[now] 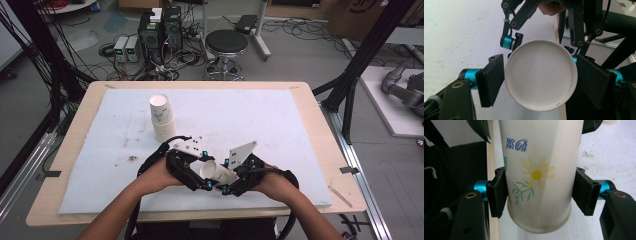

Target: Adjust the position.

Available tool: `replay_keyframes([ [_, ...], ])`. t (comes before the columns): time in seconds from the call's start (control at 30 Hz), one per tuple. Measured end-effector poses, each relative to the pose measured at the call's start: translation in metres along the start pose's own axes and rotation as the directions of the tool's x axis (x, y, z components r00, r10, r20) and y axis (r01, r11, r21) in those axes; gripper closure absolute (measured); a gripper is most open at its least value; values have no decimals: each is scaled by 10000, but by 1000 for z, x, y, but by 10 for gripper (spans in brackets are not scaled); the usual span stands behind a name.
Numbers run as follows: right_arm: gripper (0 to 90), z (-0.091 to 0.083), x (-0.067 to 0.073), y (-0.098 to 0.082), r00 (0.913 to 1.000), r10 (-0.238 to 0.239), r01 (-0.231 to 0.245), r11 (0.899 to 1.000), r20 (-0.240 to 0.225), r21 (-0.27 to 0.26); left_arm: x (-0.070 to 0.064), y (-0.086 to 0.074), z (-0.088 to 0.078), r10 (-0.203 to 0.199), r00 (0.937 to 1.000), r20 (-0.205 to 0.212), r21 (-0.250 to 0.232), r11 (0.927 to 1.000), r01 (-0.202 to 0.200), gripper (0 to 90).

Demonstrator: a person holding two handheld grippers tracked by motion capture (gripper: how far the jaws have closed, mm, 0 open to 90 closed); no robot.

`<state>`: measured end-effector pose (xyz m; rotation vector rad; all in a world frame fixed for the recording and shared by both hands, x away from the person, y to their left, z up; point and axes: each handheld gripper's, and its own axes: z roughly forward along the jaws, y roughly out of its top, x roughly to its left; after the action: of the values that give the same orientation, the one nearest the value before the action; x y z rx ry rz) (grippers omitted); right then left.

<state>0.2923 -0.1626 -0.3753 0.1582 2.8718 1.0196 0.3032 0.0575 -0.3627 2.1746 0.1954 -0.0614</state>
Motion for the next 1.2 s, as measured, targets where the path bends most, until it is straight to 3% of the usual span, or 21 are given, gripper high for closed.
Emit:
replay_keyframes([
  [0.27, 359, 1, 0, 3, 9999, -131, 135, 9988, -102, 474, 0, 0, 3, 28, 9999, 164, 285, 9996, -33, 350],
  [0.43, 356, 2, 1, 3, 9997, -229, 236, 9980, -116, 594, 0, -1, 4, 249, 9995, 174, 452, 9987, -256, 363],
  [0.53, 321, 2, 1, 2, 9995, -292, 298, 9982, -120, 523, -1, -1, 2, 141, 9998, 160, 302, 9994, -145, 370],
  [0.6, 288, -1, 1, 1, 9998, -199, 200, 9995, -39, 248, -1, -1, -1, 154, 9998, 81, 102, 9998, -155, 372],
  [0.7, 222, -8, -1, -3, 9992, 347, -337, 9980, 177, -531, 0, -4, -8, -17, 10000, -4, -457, 9990, 16, 372],
  [0.83, 214, -19, -4, -10, 9943, 1068, -1046, 9803, 44, -1677, 2, -9, -14, -433, 9990, 132, -1189, 9919, 446, 372],
  [0.9, 212, -24, -5, -12, 9921, 1248, -1197, 9725, 129, -1998, 4, -12, -16, -553, 9983, 179, -1429, 9881, 573, 372],
  [1.03, 212, -33, -6, -14, 9889, 1484, -1409, 9547, 88, -2620, 4, -15, -19, -573, 9983, 85, -1732, 9832, 579, 371],
  [1.2, 207, -38, -2, -18, 9883, 1484, -1306, 9416, 345, -3104, 3, -21, -19, -637, 9980, -7, -2140, 9749, 621, 371],
])
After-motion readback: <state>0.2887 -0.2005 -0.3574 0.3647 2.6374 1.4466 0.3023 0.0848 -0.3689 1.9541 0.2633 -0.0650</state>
